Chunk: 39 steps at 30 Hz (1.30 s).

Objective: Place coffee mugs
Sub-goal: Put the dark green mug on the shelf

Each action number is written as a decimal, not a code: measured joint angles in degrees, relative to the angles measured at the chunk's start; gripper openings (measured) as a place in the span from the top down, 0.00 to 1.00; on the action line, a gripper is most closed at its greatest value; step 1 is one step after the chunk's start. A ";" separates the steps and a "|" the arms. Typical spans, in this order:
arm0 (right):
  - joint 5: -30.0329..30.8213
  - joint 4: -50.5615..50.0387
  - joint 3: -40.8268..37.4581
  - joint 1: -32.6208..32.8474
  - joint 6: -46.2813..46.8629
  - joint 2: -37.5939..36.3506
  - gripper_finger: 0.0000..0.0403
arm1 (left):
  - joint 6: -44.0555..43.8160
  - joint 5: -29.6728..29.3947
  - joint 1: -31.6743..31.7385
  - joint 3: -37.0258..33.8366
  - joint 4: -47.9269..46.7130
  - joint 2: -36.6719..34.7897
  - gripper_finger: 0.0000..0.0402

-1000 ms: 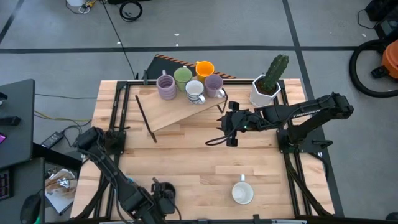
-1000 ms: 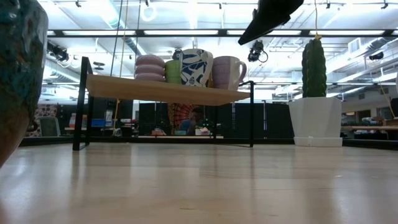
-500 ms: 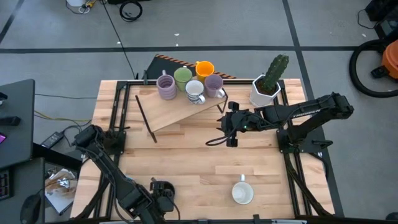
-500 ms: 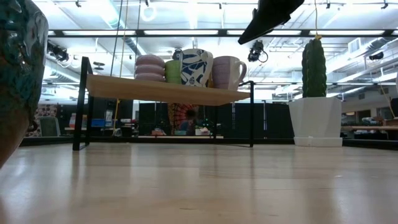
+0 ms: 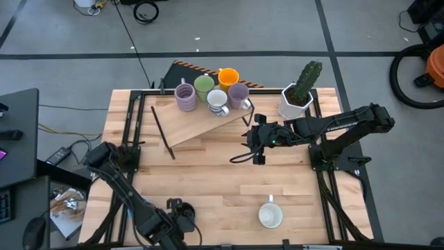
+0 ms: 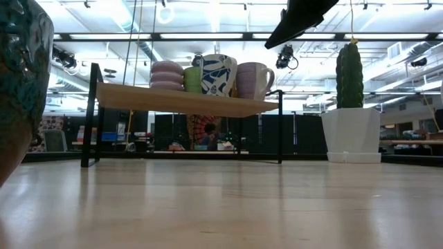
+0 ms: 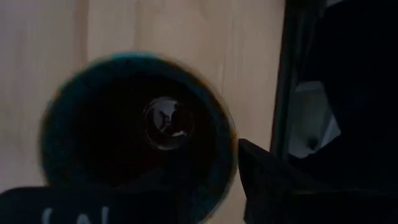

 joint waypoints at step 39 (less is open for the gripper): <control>-1.49 -0.20 0.00 1.91 3.61 -0.02 0.63 | 28.84 -2.43 17.93 -0.02 -12.10 -17.33 0.90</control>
